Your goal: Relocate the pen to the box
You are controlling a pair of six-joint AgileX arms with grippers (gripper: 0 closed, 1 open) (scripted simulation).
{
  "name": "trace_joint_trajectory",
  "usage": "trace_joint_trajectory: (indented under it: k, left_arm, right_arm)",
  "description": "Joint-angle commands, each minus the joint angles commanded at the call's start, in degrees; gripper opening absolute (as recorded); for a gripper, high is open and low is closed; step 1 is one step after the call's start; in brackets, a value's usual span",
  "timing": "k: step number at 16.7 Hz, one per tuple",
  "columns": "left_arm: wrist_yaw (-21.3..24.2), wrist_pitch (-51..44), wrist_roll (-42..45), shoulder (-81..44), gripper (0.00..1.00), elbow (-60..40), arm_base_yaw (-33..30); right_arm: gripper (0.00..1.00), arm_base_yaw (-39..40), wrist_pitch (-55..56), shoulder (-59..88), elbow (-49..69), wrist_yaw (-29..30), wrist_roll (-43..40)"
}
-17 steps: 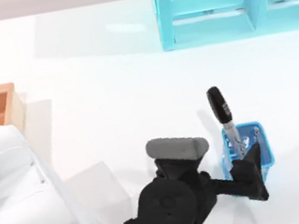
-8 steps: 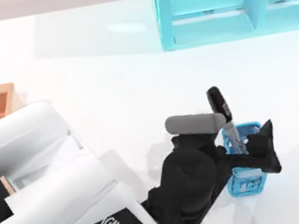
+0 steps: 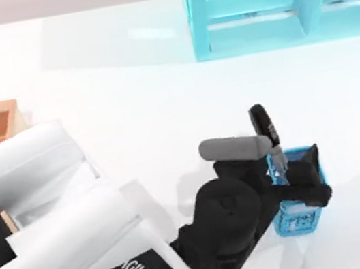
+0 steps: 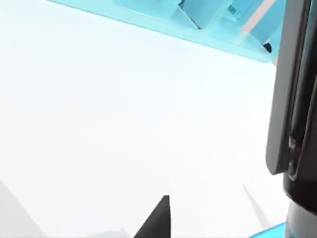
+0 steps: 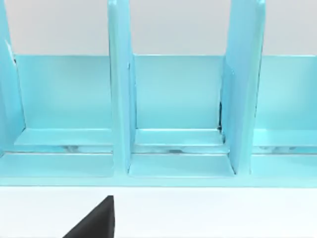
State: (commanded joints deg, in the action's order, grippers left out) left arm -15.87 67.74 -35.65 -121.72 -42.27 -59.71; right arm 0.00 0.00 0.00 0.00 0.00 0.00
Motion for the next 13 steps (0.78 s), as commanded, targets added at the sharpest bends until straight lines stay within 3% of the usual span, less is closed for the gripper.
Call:
trace_joint_trajectory:
  k: [6,13]
  left_arm:
    - [0.00,0.00,0.00,0.00,0.02,0.00,0.00]
    - [0.00,0.00,0.00,0.00,0.00,0.00,0.00]
  right_arm:
    - [1.00,0.00,0.00,0.00,0.00,0.00,0.00]
    - [1.00,0.00,0.00,0.00,0.00,0.00,0.00]
